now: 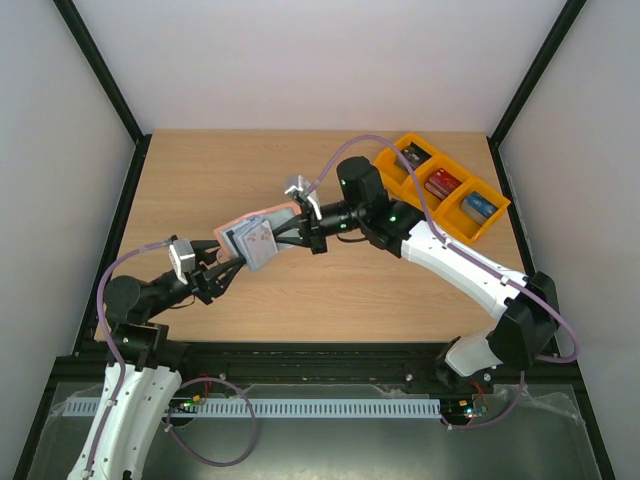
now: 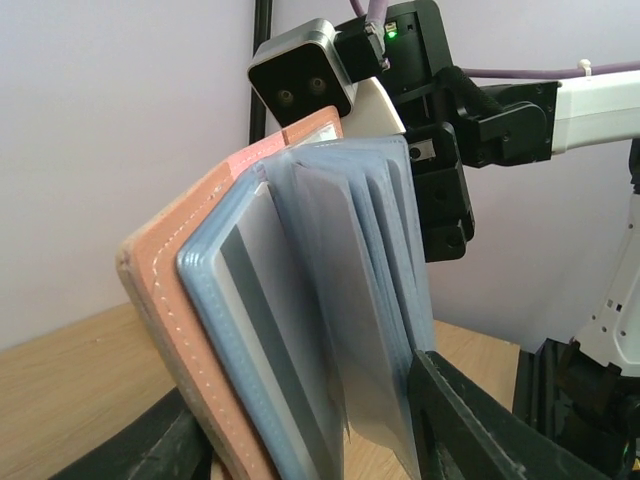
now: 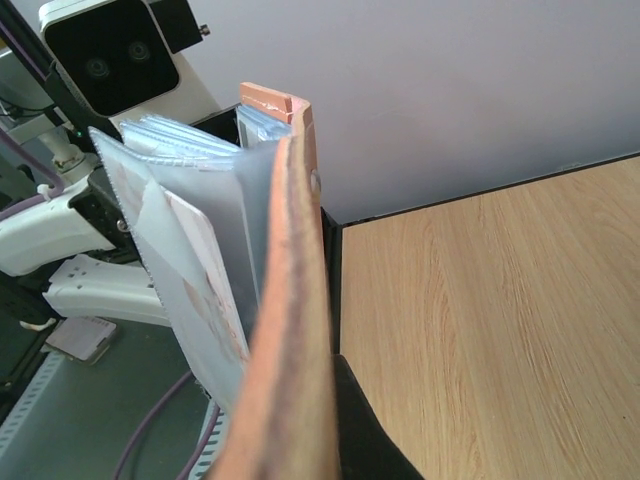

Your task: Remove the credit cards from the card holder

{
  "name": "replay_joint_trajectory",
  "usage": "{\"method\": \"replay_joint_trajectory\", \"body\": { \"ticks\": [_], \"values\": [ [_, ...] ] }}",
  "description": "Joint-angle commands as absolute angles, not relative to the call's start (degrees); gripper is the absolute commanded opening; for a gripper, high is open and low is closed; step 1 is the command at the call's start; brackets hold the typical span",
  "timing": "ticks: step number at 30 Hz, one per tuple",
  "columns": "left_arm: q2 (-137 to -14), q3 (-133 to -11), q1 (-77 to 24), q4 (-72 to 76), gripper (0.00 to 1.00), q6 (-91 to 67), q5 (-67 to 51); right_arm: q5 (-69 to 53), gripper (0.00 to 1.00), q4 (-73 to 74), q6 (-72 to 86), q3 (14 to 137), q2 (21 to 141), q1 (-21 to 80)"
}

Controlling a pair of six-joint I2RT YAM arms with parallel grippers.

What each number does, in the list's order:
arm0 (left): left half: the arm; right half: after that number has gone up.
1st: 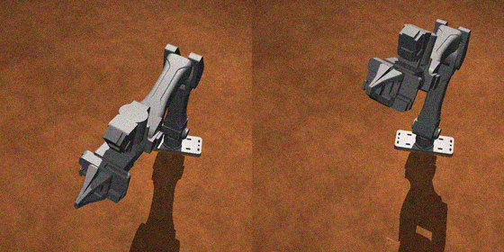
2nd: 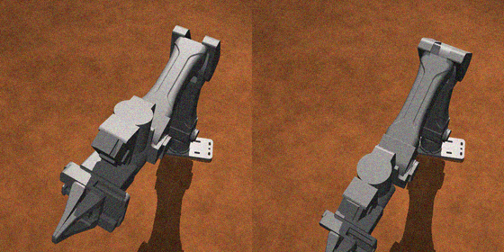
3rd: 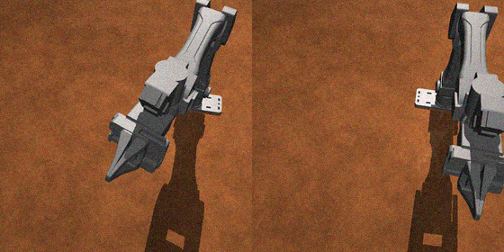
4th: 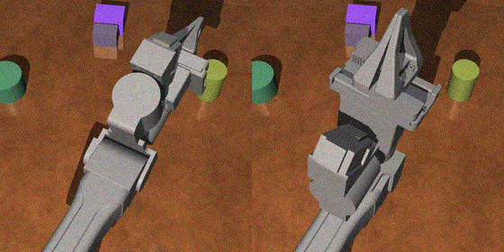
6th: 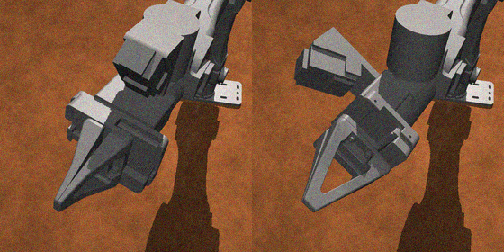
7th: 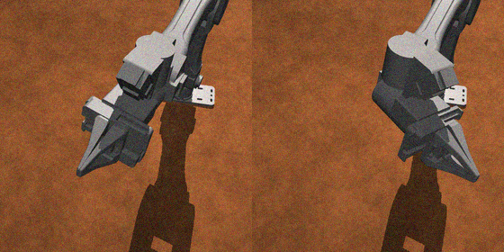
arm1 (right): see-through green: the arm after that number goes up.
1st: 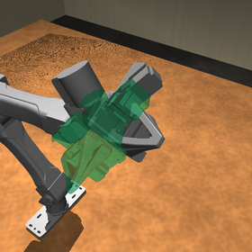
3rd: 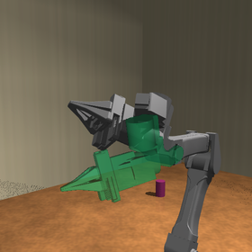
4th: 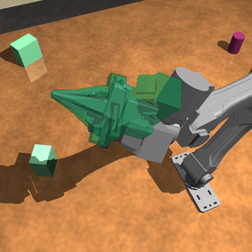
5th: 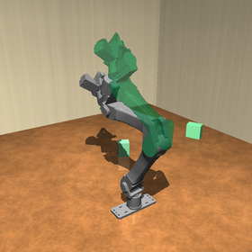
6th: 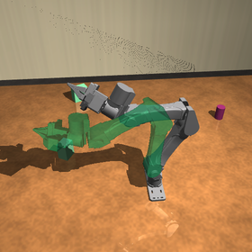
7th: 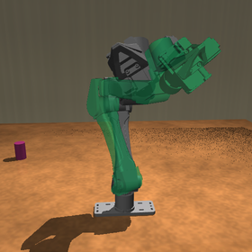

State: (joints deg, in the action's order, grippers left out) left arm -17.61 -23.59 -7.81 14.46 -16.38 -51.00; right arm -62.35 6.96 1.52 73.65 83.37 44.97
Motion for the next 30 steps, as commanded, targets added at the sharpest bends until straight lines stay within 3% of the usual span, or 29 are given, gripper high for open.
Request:
{"method": "replay_joint_trajectory", "body": {
  "ticks": [1, 5, 12, 17, 20, 22, 27, 30],
  "values": [
    [-17.5, -23.2, -8.0, 14.7, 0.52, -16.2, -51.7, -62.6, 0.02, 4.9, 1.6, 75.9, 83.3, 46.2],
    [-17.4, -23.8, -8.0, 12.4, 0.6, -14.8, -55.0, -61.2, 0.02, 6.8, -0.6, 76.0, 82.4, 46.2],
    [-17.6, -24.6, -8.0, 10.4, 0.62, -13.2, -56.9, -60.8, 0.02, 8.2, -0.7, 76.7, 82.9, 46.2],
    [-18.1, -24.7, -8.0, 7.9, 0.76, -12.1, -61.0, -58.7, 0.02, 9.6, -2.0, 76.9, 82.3, 46.2],
    [-18.4, -24.9, -7.9, 6.3, 0.77, -11.5, -60.7, -58.7, 0.02, 10.1, -2.2, 77.0, 82.5, 46.2],
    [-18.4, -24.9, -8.0, 7.3, 0.72, -12.2, -59.1, -59.8, 0.02, 10.0, -1.7, 77.2, 82.8, 46.3],
    [-18.8, -24.2, -8.0, 12.1, 0.38, -16.5, -56.4, -60.3, 0.02, 9.6, -1.6, 76.8, 83.0, 46.7],
    [-18.9, -23.1, -8.0, 14.4, 0.28, -19.6, -56.0, -60.5, 0.02, 9.7, -1.9, 76.8, 83.4, 47.5]
  ]
}}
